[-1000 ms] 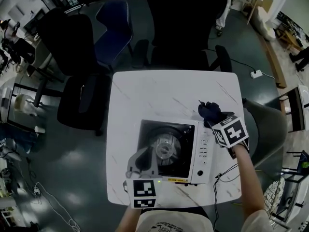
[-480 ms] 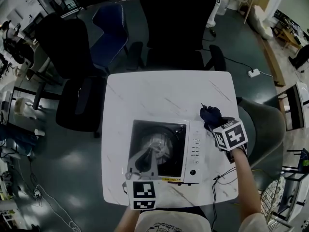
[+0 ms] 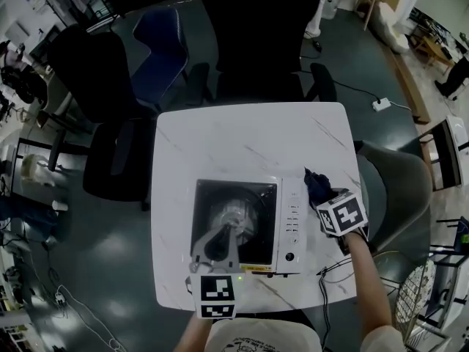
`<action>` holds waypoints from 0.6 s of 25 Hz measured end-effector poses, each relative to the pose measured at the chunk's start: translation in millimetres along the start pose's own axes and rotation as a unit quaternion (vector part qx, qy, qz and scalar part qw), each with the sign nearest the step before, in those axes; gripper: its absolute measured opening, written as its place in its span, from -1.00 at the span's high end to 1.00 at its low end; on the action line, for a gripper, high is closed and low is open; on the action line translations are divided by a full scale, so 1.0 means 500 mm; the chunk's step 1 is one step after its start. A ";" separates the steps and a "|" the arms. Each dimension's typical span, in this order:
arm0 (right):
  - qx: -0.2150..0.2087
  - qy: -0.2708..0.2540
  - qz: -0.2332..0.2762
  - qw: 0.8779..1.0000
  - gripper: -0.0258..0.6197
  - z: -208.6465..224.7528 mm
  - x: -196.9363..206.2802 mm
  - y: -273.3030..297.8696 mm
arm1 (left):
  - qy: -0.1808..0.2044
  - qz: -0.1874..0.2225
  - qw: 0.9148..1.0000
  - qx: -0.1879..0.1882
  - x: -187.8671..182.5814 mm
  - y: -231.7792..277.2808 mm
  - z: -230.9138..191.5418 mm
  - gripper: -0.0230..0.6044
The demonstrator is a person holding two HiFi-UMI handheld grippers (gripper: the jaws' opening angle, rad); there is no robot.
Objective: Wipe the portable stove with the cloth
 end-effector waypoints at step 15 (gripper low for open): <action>-0.012 -0.010 -0.023 1.000 0.52 -0.053 0.073 -0.013 | 0.003 0.002 1.000 0.007 0.018 -0.034 0.003 0.86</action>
Point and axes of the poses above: the fingertips, and each gripper's own axes: y forward along the fingers, z to its right, x out of its underside, the point moved 4 cm from there along -y, backward along the fingers, and after that the axes turned 7 degrees about x, right-handed, at the moved point
